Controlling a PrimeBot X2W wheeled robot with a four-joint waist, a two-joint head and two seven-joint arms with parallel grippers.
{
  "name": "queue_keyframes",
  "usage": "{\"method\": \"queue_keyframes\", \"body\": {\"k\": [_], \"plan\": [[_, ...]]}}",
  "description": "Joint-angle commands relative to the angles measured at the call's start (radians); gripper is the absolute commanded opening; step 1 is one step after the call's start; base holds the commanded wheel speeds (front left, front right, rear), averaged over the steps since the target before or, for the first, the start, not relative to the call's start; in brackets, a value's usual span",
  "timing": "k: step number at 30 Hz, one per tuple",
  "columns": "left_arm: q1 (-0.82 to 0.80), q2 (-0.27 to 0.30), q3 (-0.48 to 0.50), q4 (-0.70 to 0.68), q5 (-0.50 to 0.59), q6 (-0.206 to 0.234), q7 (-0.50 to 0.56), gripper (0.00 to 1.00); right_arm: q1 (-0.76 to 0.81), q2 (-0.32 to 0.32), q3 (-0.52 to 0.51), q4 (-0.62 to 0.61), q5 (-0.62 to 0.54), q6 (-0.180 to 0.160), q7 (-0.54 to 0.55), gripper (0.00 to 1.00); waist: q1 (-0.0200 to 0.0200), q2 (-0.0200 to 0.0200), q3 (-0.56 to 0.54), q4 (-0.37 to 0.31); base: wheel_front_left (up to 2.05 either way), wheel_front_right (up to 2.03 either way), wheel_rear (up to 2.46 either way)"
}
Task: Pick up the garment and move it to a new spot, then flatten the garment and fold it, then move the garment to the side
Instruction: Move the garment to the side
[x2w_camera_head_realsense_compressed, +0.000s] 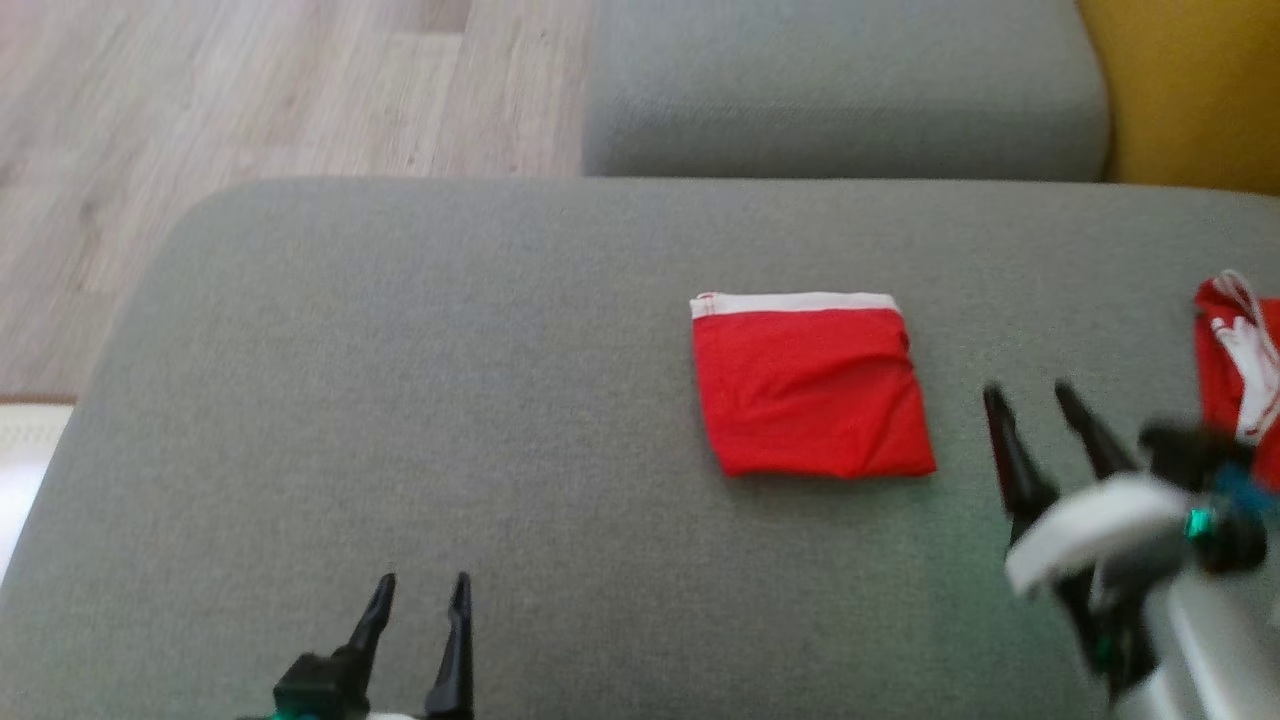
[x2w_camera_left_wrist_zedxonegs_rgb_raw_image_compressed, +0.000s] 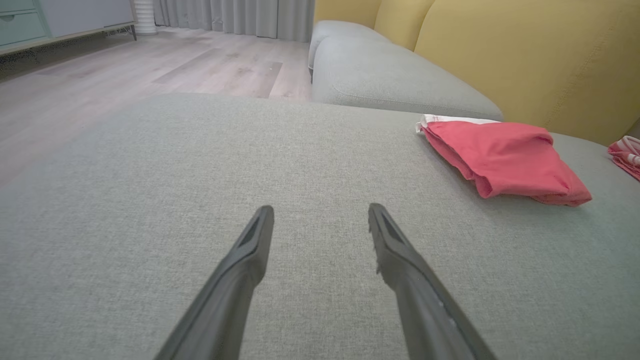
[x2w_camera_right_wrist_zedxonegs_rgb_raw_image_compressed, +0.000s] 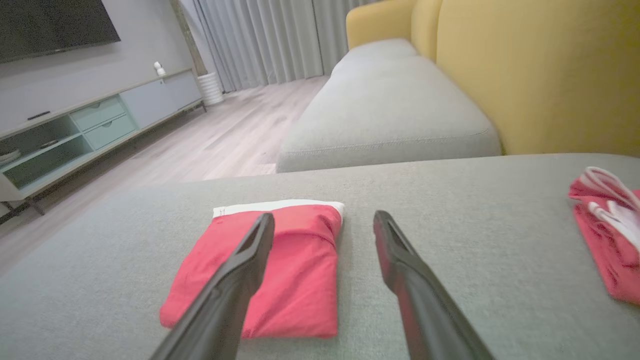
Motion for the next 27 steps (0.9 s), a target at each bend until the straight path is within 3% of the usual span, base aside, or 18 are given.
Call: {"method": "queue_keyframes", "body": {"k": [1, 4, 7, 14, 20, 21, 22, 27], "plan": [[-0.064, -0.006, 0.022, -0.036, -0.01, 0.0, -0.012, 1.0, -0.071, -0.019, 0.019, -0.019, 0.039, 0.007, 0.058, 1.0, 0.0, 0.0, 0.023, 0.018, 0.0, 0.0, 0.0], [-0.095, -0.006, -0.002, -0.039, -0.018, -0.001, -0.012, 1.0, -0.175, -0.034, 0.013, 0.03, 0.098, 0.007, 0.219, 1.0, 0.0, 0.0, 0.089, 0.048, 0.0, 0.0, 0.0], [-0.141, -0.006, -0.033, -0.038, -0.03, 0.0, -0.012, 1.0, -0.273, -0.038, -0.01, 0.105, 0.119, 0.007, 0.3, 1.0, 0.0, 0.0, 0.152, 0.088, 0.0, 0.0, 0.0], [-0.216, -0.006, -0.1, -0.031, -0.064, 0.022, -0.012, 1.0, -0.41, -0.042, -0.072, 0.342, 0.079, 0.007, 0.355, 1.0, 0.0, 0.0, 0.237, 0.177, 0.0, 0.0, 0.0], [-0.23, -0.006, -0.114, -0.028, -0.07, 0.038, -0.012, 1.0, -0.454, 0.004, -0.087, 0.477, 0.112, 0.007, 0.408, 1.0, 0.0, 0.0, 0.25, 0.183, 0.0, 0.0, 0.0], [-0.233, -0.006, -0.113, -0.028, -0.069, 0.038, -0.012, 1.0, -0.461, 0.011, -0.083, 0.485, 0.125, 0.007, 0.408, 0.45, 0.0, 0.0, 0.25, 0.175, 0.0, 0.0, 0.0], [-0.235, -0.006, -0.112, -0.029, -0.067, 0.039, -0.012, 1.0, -0.469, 0.016, -0.08, 0.487, 0.138, 0.007, 0.402, 0.0, 0.0, 0.0, 0.25, 0.162, 0.0, 0.0, 0.0], [-0.23, -0.006, -0.087, -0.036, -0.053, 0.044, -0.012, 1.0, -0.503, 0.019, -0.025, 0.446, 0.193, 0.007, 0.361, 0.0, 0.0, 0.0, 0.247, 0.042, 0.0, 0.0, 0.0]]}}
